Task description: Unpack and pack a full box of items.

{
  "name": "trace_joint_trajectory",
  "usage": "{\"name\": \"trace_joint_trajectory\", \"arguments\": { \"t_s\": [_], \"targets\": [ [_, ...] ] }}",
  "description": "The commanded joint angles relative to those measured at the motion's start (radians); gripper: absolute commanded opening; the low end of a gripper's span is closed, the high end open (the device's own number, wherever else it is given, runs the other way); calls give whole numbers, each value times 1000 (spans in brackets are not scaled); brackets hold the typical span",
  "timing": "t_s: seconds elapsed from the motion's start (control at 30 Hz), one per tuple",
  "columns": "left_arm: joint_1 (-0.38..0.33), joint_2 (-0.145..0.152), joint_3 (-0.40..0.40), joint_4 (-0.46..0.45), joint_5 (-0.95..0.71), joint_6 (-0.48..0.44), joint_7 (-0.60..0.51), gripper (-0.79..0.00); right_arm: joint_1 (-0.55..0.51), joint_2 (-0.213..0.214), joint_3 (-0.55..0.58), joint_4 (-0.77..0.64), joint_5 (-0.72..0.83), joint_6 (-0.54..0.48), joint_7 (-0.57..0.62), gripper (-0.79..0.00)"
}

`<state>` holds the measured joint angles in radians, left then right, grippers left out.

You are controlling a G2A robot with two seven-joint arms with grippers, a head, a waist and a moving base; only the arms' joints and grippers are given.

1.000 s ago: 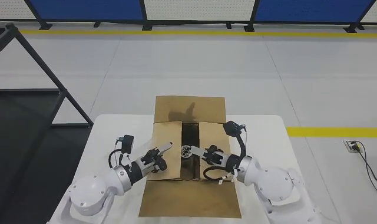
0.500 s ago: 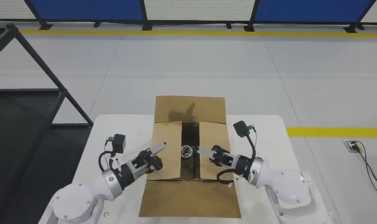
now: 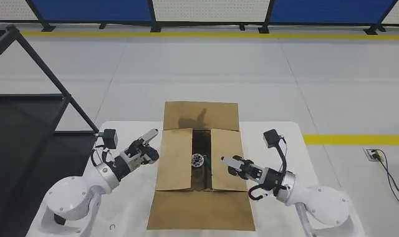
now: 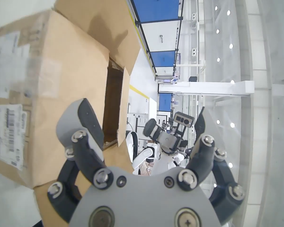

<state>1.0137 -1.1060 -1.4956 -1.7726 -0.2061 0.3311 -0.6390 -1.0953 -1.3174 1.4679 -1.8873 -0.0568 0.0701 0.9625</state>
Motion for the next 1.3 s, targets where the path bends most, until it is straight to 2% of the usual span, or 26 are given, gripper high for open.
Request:
{"name": "trace_joint_trajectory", "arguments": {
  "t_s": [0.0, 0.17, 0.23, 0.27, 0.67, 0.77, 0.97, 1.1, 1.27],
  "targets": [
    [-54, 3, 8, 57, 16, -7, -42, 0, -48, 9, 45, -39, 9, 20, 37, 0],
    [-183, 9, 40, 196, 80, -28, -118, 0, -169, 30, 147, -127, 49, 33, 120, 0],
    [-234, 13, 64, 253, 104, -17, -189, 0, -214, 36, 178, -158, 60, 37, 139, 0],
    [-243, 14, 65, 263, 112, -14, -197, 0, -233, 40, 191, -174, 39, 43, 150, 0],
    [-243, 14, 65, 263, 112, -14, -197, 0, -239, 42, 197, -180, 20, 45, 147, 0],
    [-242, 12, 65, 297, 82, -35, -189, 0, -240, 42, 196, -180, 21, 44, 141, 0],
    [-414, 3, 119, 556, 84, -108, -186, 0, -281, 52, 227, -187, 73, 32, 131, 0],
    [-535, -13, 185, 737, 95, -218, -197, 0, -336, 60, 276, -191, 109, 19, 129, 0],
    [-678, -53, 297, 976, 118, -368, -168, 0, -426, 68, 343, -209, 185, -12, 132, 0]
  ]
}}
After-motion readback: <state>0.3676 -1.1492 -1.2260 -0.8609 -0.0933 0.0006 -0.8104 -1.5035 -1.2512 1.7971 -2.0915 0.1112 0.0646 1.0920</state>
